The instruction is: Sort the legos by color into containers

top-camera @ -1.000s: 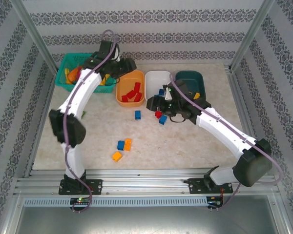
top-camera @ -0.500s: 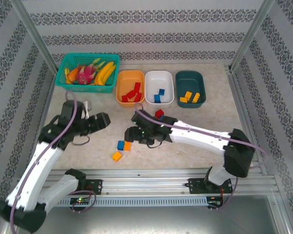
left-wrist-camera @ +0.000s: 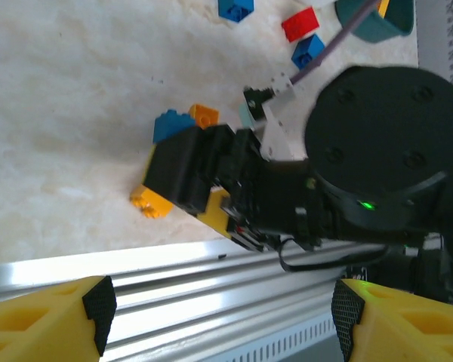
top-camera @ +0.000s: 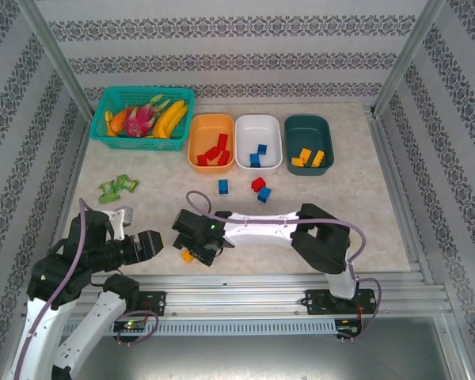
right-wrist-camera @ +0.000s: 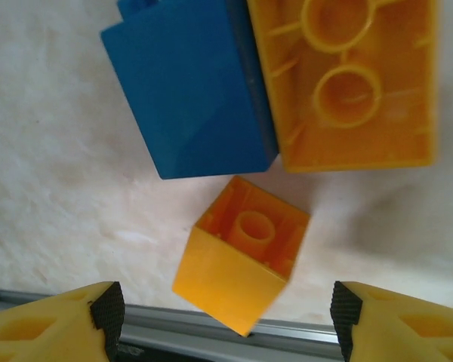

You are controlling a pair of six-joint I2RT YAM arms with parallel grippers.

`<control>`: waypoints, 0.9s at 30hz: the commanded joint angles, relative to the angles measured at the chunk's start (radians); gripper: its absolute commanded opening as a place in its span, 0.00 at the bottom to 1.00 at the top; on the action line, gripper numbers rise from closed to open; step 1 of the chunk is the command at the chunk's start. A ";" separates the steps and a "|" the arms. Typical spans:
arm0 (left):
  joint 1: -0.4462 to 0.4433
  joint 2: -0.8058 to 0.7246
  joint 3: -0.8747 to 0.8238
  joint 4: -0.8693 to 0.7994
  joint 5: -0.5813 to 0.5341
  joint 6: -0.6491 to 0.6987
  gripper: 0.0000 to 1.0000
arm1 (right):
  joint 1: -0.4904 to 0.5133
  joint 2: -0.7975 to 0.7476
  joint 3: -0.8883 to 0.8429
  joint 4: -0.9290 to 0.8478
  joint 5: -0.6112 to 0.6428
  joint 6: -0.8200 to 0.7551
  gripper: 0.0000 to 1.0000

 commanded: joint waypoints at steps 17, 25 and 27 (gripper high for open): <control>0.003 -0.009 0.056 -0.062 0.025 0.077 0.78 | 0.001 0.112 0.075 -0.051 0.004 0.206 0.38; 0.003 -0.011 0.051 -0.052 0.022 0.060 0.78 | -0.030 0.103 0.221 -0.129 0.042 0.041 0.23; 0.003 -0.009 0.053 -0.031 0.019 0.041 0.78 | -0.037 0.089 0.299 -0.204 0.077 -0.039 0.23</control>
